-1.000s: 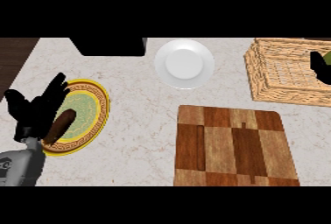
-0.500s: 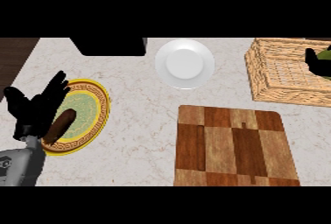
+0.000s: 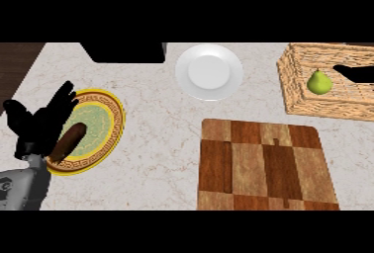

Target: Pick the pear from the cutting board and place it in the basket

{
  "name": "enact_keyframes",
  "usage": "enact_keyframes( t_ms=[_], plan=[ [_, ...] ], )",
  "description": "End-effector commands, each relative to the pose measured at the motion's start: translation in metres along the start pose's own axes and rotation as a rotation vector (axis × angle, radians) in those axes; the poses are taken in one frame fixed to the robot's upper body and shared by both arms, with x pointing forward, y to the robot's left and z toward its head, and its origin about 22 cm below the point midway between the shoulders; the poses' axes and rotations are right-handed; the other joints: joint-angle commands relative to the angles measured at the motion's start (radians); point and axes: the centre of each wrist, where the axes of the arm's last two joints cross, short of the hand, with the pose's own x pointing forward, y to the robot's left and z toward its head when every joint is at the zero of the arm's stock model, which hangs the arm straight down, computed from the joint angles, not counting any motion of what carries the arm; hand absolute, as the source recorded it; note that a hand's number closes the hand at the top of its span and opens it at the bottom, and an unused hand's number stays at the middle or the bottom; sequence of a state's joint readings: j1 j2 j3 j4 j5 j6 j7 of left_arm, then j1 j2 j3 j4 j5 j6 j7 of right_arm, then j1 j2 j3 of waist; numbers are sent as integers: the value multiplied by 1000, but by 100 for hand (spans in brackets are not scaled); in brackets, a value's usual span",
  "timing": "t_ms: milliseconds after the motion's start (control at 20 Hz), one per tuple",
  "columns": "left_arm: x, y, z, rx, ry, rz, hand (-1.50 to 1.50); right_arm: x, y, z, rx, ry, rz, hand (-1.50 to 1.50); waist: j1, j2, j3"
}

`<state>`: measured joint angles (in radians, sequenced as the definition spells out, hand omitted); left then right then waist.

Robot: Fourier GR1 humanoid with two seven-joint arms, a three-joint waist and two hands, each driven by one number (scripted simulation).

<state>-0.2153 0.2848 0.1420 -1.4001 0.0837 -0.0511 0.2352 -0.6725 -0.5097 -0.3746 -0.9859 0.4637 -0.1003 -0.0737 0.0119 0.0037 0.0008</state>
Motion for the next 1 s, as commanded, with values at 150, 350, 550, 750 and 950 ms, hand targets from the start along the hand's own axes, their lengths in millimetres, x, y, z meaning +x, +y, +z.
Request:
enact_keyframes(
  t_ms=[150, 350, 550, 750, 950],
  plan=[
    [0, 11, -2, 0, -8, -9, 0, -1, -18, -19, -60, -21, -132, -150, -4, -2, -1],
    [1, -1, -6, -4, 8, 8, 0, -27, -49, -13, -191, 114, -309, -150, -14, -3, 0],
    [4, 1, 3, 11, -11, -1, 0, -38, -107, -17, -278, 164, -456, -150, -7, -4, 1],
    [-8, -9, 4, 17, 14, 10, 0, -87, -173, 16, -251, 197, -450, -150, -15, -1, 2],
    [-3, 4, 0, -2, -7, 3, 0, -117, -205, 43, -162, 214, -450, -150, -6, 3, 2]
  ],
)
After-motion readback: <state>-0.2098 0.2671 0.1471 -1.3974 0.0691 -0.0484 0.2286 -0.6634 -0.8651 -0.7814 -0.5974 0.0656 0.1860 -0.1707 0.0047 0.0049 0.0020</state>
